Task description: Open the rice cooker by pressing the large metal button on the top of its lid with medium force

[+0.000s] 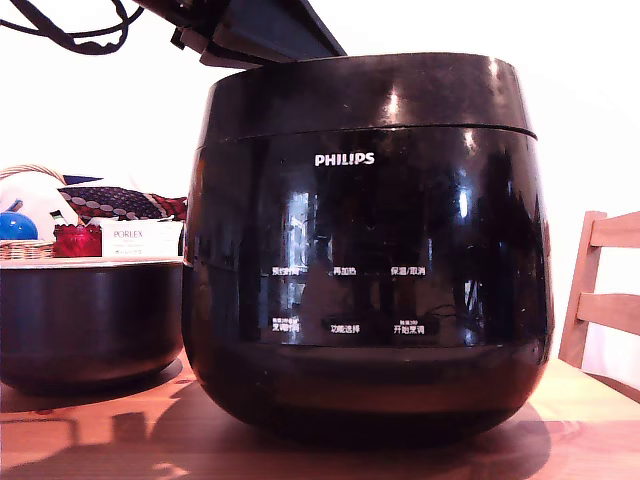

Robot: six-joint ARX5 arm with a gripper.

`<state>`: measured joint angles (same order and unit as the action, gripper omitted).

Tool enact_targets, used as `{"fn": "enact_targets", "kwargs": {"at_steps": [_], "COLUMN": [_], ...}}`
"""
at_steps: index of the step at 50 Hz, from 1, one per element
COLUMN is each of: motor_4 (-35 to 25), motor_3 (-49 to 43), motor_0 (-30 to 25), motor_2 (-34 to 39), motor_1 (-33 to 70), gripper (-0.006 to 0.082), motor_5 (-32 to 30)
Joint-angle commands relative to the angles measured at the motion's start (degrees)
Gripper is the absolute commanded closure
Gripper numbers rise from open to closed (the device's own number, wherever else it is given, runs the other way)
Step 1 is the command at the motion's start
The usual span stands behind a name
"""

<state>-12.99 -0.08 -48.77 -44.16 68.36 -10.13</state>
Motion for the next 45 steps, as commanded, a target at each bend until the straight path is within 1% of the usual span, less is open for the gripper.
{"fn": "enact_targets", "kwargs": {"at_steps": [1, 10, 20, 21, 24, 25, 27, 31, 34, 45], "motor_4": [1.46, 1.44, 1.27, 1.22, 0.79, 0.77, 0.70, 0.61, 0.68, 1.92], "motor_3": [-5.77, -4.33, 2.03, 2.93, 5.33, 6.25, 7.93, 10.47, 11.85, 11.56], "motor_0": [0.17, 0.17, 0.33, 0.35, 0.35, 0.35, 0.35, 0.42, 0.55, 1.68], "motor_2": [5.01, 5.01, 4.98, 4.92, 4.92, 4.92, 4.92, 4.92, 4.92, 4.92], "motor_1": [5.07, 5.14, 4.61, 4.50, 3.63, 3.41, 2.67, 1.09, -0.28, -5.35], "gripper": [0.0789, 0.0789, 0.0789, 0.0789, 0.0789, 0.0789, 0.0789, 0.0789, 0.0789, 0.0789], "motor_5": [-0.44, -0.42, 0.00, 1.31, 1.31, 3.76, 3.76, 5.77, 5.81, 5.86]}}
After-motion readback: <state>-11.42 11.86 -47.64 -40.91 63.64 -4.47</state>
